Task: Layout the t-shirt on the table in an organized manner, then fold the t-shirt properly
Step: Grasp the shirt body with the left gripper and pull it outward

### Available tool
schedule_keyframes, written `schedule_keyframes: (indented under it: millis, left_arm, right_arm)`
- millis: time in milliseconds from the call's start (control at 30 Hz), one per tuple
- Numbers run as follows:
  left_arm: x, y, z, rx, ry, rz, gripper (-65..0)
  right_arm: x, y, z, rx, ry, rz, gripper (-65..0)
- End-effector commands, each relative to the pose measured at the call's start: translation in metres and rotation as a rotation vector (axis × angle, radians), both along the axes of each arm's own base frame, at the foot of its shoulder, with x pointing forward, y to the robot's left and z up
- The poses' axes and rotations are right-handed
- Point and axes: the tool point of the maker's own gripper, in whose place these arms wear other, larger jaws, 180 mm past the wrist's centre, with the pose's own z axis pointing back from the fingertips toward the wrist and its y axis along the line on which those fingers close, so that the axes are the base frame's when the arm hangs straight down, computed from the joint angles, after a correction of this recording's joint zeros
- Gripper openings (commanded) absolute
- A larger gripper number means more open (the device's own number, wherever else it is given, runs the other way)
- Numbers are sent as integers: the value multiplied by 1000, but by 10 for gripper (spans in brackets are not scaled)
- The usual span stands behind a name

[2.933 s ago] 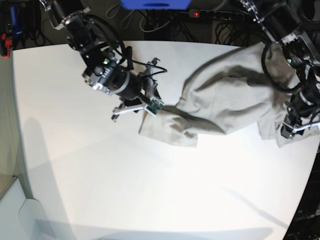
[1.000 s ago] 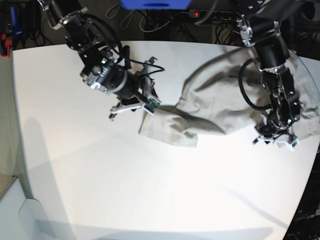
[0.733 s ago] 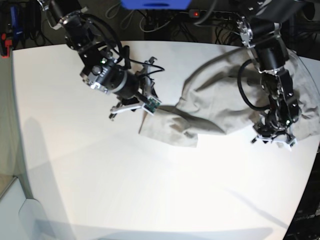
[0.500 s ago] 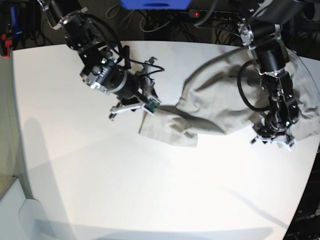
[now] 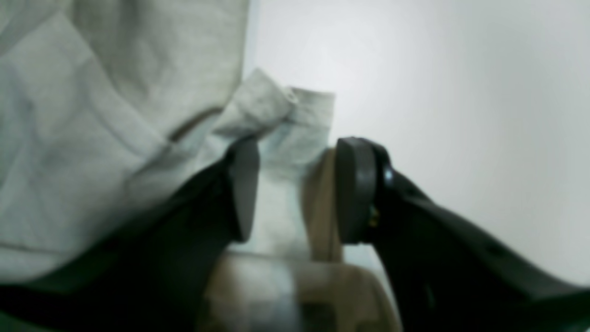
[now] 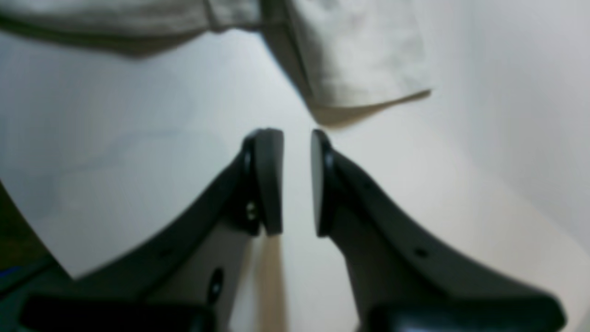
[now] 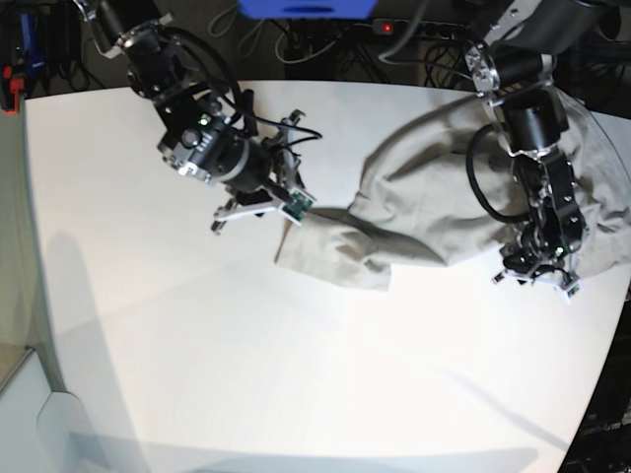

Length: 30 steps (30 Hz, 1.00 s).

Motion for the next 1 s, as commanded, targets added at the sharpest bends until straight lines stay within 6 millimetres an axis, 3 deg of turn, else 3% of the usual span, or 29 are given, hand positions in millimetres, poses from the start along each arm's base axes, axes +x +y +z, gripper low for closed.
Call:
schedule_keyframes:
  millis: [0, 167, 333, 433, 800, 967]
  left_arm:
    - [1, 2, 3, -4, 8, 5, -422]
    - [1, 1, 3, -13, 7, 5, -636]
    - [2, -1, 4, -18, 3, 6, -647]
    - [10, -13, 11, -31, -34, -4, -647]
    - [67, -46, 128, -35, -332, -44, -647]
    - [90, -46, 170, -27, -431, -46, -647]
  right_arm:
    - [8, 5, 14, 30, -42, 12, -556]
    - [8, 5, 14, 29, -42, 12, -556]
    - [7, 5, 13, 29, -39, 12, -556]
    - [6, 5, 13, 29, -37, 12, -556]
    - [6, 5, 12, 29, -36, 12, -556]
    - [7, 4, 13, 29, -38, 11, -556]
